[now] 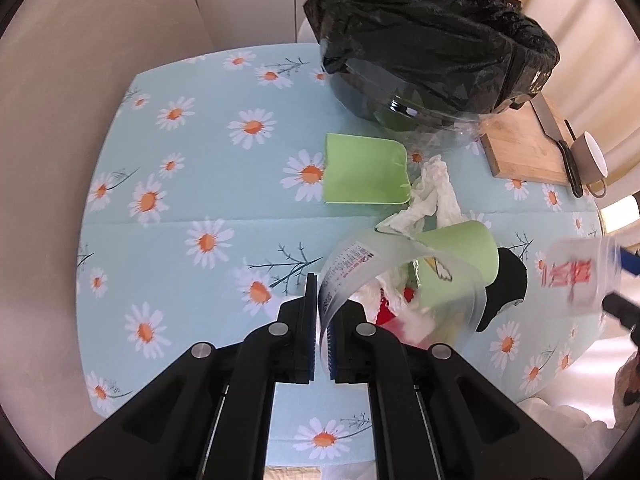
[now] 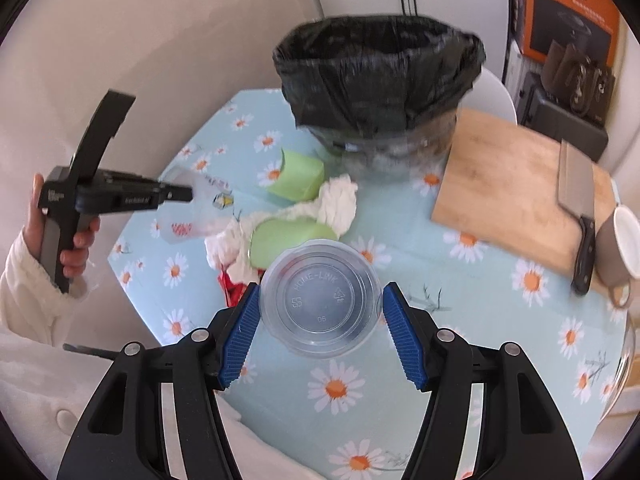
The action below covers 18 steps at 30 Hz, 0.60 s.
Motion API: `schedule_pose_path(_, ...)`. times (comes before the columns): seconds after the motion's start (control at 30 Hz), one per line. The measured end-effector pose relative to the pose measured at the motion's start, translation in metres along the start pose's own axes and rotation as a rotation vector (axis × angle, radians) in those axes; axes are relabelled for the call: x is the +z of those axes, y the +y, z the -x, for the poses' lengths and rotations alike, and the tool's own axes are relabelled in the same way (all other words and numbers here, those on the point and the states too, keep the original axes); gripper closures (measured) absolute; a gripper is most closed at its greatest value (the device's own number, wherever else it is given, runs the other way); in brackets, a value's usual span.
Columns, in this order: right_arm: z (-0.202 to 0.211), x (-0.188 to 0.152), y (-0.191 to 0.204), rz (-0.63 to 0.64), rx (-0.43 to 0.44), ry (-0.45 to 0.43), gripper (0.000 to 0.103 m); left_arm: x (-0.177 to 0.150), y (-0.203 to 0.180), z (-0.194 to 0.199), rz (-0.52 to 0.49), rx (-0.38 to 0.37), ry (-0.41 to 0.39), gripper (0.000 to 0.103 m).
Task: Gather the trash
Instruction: 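Lift both items over the trash bin and release them inside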
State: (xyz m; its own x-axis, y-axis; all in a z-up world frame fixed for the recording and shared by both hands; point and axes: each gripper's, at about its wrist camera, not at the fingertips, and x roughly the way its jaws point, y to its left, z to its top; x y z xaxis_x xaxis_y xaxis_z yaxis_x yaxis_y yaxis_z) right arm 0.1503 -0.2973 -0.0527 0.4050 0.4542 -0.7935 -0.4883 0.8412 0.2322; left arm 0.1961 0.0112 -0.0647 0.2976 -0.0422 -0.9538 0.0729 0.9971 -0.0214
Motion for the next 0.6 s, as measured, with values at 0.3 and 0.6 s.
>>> schedule_pose_path(0.3, 0.034, 0.031, -0.008, 0.055, -0.008, -0.104, 0.045, 0.0, -0.003, 0.034, -0.005, 0.034, -0.07, 0.098)
schedule_pose_path(0.6, 0.059, 0.068, -0.009, 0.1, -0.018, -0.186, 0.045, 0.019, -0.005, 0.073, -0.013, 0.018, -0.166, 0.098)
